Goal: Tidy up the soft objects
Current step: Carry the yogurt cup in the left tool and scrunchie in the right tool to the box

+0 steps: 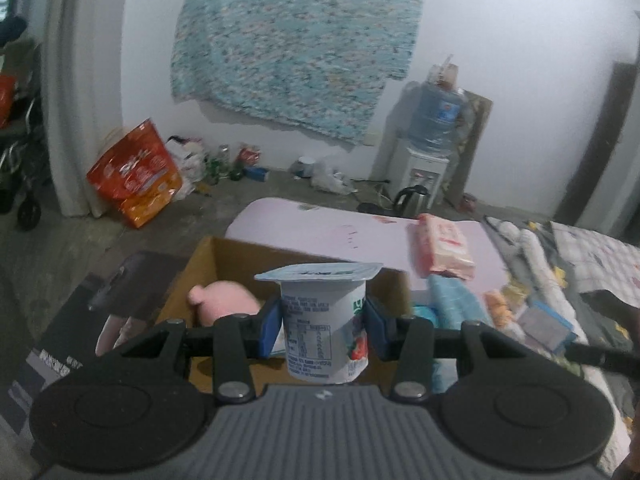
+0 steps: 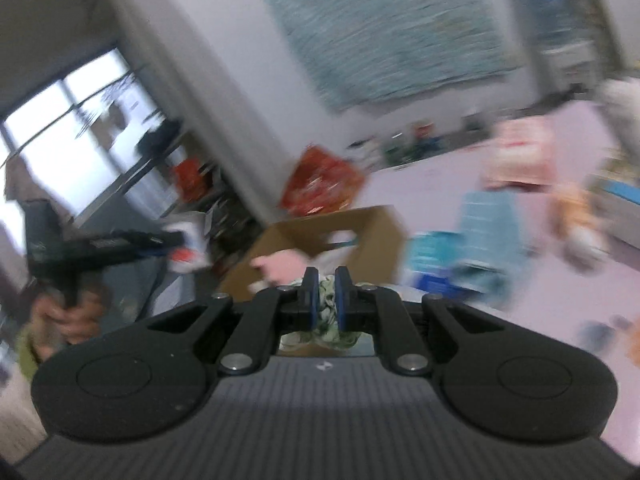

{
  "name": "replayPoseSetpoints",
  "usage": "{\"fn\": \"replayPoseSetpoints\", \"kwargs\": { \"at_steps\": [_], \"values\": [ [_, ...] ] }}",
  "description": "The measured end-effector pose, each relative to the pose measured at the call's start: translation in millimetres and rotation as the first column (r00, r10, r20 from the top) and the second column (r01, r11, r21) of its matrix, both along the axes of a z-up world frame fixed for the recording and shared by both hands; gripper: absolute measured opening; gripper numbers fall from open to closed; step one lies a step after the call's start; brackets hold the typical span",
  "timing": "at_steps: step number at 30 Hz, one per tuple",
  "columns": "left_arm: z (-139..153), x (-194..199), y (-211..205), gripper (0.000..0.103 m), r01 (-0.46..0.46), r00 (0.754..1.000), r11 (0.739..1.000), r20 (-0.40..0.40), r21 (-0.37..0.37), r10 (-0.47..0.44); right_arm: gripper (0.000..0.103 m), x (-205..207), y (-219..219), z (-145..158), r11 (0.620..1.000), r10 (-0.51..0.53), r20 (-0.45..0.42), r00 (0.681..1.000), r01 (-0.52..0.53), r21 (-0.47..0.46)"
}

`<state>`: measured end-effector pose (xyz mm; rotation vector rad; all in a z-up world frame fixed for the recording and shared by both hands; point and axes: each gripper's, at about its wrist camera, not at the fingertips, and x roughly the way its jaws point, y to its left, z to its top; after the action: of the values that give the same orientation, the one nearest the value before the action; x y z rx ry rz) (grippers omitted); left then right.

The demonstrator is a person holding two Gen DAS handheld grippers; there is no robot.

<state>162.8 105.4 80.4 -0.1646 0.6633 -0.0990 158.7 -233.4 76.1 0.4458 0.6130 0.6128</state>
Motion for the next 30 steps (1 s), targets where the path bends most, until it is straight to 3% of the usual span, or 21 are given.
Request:
{"fn": "replayPoseSetpoints", "kwargs": {
  "at_steps": [6, 13, 19, 23, 26, 28, 30],
  "values": [
    [-42, 11, 32, 0.046, -0.026, 0.999, 0.998, -0.03, -0.054, 0.025, 0.007, 98, 107, 5, 0.982, 0.127, -0.124, 0.984, -0.142, -0.121],
    [-73, 21, 49, 0.046, -0.058, 0.996, 0.996, -0.066, -0.066, 0.054, 0.007, 188, 195, -33, 0.906, 0.077, -0.272, 0.959, -0.181, -0.382],
    [-83, 26, 55, 0.046, -0.062, 0.995, 0.997, -0.082, -0.055, 0.057, 0.015, 226, 229, -75, 0.872, 0.043, -0.341, 0.939, -0.202, -0.445],
    [-84, 23, 53, 0.046, -0.039, 0.997, 0.997, -0.07, -0.06, 0.034, 0.026, 237, 228, -86, 0.904, 0.055, -0.372, 0.927, -0.204, -0.375],
    [-81, 20, 47, 0.046, -0.014, 0.999, 0.999, -0.049, -0.046, 0.012, 0.029, 234, 216, -77, 0.928, 0.065, -0.362, 0.93, -0.19, -0.321],
    [-77, 14, 42, 0.046, 0.009, 1.0, 1.0, -0.023, -0.024, -0.009, 0.029, 227, 205, -65, 0.953, 0.097, -0.378, 0.921, -0.195, -0.232],
    [-72, 7, 36, 0.046, 0.036, 0.999, 0.999, 0.008, -0.001, -0.036, 0.035, 217, 191, -49, 0.97, 0.181, -0.411, 0.894, -0.232, -0.077]
  ]
}}
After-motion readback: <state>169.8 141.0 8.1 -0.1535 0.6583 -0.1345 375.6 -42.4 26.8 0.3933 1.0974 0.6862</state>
